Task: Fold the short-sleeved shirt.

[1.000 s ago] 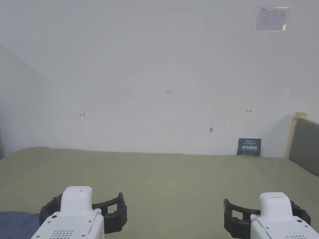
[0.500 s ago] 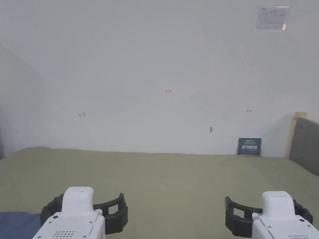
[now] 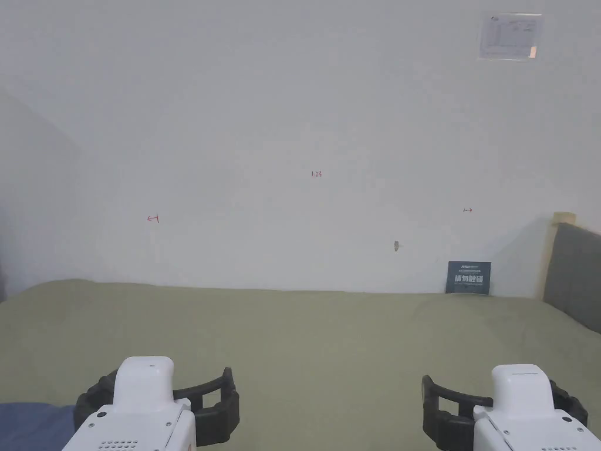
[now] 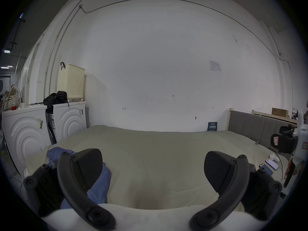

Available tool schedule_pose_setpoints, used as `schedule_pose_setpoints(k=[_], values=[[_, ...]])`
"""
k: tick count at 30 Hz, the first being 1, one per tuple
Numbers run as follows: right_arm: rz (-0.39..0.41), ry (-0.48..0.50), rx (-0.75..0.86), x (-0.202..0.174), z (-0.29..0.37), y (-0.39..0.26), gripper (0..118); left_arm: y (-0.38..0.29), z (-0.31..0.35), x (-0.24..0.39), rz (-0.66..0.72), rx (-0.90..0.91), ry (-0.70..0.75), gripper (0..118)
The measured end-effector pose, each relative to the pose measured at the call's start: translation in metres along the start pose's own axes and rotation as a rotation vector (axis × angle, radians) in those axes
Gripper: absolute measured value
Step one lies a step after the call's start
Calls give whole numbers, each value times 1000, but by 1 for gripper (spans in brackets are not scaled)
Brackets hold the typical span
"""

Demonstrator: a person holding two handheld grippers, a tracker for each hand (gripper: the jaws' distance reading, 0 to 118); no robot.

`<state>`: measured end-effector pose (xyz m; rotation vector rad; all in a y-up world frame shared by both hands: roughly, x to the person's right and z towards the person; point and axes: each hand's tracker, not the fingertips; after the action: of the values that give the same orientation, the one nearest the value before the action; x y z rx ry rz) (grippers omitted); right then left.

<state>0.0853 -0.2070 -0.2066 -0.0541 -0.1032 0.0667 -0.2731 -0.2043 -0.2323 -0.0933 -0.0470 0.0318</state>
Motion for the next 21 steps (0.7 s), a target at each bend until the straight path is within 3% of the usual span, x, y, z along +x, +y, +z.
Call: schedule_pose_setpoints(k=[21], values=[[20,7,-1,0,-3,-1,118,1,1,0,3,8,-1,118]])
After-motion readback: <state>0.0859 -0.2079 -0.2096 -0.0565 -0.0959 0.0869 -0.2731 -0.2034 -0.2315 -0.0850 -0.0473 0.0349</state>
